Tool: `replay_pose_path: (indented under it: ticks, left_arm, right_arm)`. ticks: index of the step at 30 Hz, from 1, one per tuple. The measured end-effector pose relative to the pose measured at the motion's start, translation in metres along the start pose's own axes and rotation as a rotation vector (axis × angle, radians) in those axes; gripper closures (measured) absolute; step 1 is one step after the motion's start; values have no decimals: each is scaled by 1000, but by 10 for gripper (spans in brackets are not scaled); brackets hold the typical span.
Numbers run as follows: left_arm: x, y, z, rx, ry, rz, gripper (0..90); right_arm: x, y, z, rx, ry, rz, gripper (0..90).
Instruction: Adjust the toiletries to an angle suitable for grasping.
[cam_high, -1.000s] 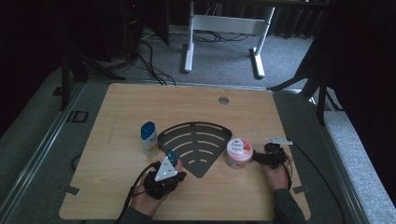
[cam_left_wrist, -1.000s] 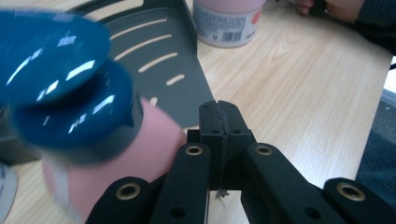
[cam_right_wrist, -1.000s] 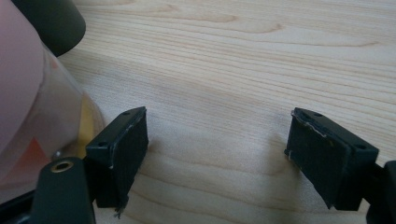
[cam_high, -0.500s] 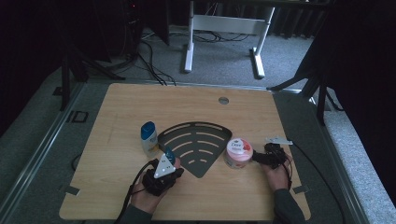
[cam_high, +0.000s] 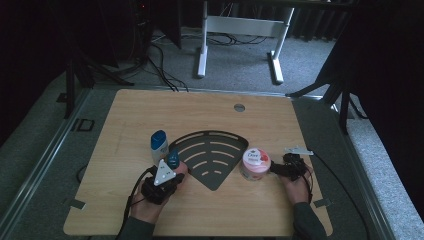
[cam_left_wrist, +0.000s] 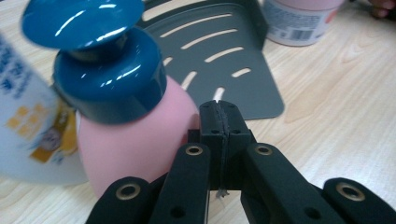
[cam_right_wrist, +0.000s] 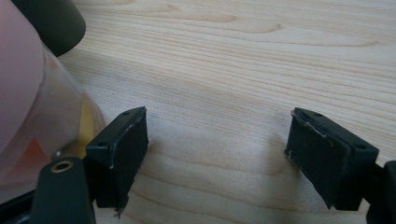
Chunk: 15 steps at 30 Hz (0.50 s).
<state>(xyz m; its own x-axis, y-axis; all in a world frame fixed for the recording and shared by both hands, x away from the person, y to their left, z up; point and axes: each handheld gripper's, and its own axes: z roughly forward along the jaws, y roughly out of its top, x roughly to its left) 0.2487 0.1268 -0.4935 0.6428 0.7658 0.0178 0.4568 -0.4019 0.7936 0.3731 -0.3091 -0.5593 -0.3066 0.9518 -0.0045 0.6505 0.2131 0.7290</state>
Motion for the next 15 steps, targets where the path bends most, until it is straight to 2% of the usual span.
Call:
replay_pose_path:
  ticks: [6,15]
  left_arm:
    - [10,-3,-2,-3,15,-23,900]
    - [15,-2,1,-4,23,-33,900]
  right_arm:
    - [0,0,0,0,0,0,202]
    - [0,0,0,0,0,0,202]
